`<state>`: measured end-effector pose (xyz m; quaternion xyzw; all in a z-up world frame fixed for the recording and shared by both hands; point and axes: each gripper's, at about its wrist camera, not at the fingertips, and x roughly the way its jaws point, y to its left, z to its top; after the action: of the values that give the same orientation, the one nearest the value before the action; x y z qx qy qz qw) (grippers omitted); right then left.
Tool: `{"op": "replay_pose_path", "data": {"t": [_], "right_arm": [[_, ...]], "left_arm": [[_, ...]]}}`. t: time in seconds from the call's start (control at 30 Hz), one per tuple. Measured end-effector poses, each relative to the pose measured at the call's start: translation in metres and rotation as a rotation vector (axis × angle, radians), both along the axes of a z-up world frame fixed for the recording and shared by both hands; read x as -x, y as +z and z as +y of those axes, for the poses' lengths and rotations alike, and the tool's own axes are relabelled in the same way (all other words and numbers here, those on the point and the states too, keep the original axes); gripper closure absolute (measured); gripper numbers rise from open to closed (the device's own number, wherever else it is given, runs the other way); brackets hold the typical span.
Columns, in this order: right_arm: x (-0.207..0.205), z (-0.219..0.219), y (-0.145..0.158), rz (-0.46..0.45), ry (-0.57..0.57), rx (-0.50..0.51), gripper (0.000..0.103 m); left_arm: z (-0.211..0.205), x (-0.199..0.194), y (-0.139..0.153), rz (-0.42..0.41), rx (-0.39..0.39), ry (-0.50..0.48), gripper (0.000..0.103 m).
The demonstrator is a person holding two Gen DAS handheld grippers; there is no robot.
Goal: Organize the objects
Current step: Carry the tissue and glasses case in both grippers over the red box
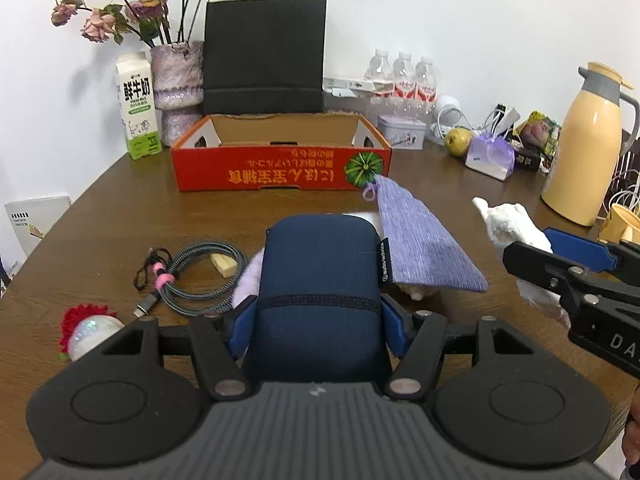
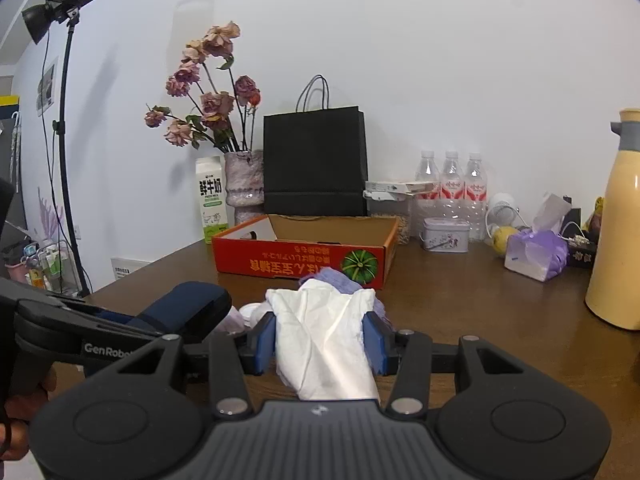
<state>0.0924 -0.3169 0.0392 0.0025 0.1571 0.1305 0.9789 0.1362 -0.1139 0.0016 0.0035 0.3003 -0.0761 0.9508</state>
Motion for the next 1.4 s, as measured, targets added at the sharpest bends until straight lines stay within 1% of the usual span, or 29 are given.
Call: {"op": "replay_pose_path", "data": {"t": [0.27,0.53,0.93,1.2,1.4], "right_arm": [[-0.008,0.021,0.011,-0.006,0.013,0.017,0.058],[-0.028,0.040,0.025,-0.015,0.013,0.041,0.058],[-0.079,0.054,0.041,0.005,0.006,0.019,0.058],[-0.122,0.063,0.047,0.014,-0.003,0.014,0.058],[-0.154,0.068,0.050,0.019,-0.010,0.018,0.058]], "left_arm": [[0.019,-0.002,0.017,-0.037,-0.003,0.020,0.039],[0.032,-0.019,0.037,-0.067,-0.006,0.036,0.039],[0.047,-0.064,0.062,-0.083,0.000,0.078,0.039],[0.050,-0.101,0.067,-0.068,-0.002,0.093,0.039],[0.051,-0.131,0.071,-0.061,0.014,0.106,0.039]]}}
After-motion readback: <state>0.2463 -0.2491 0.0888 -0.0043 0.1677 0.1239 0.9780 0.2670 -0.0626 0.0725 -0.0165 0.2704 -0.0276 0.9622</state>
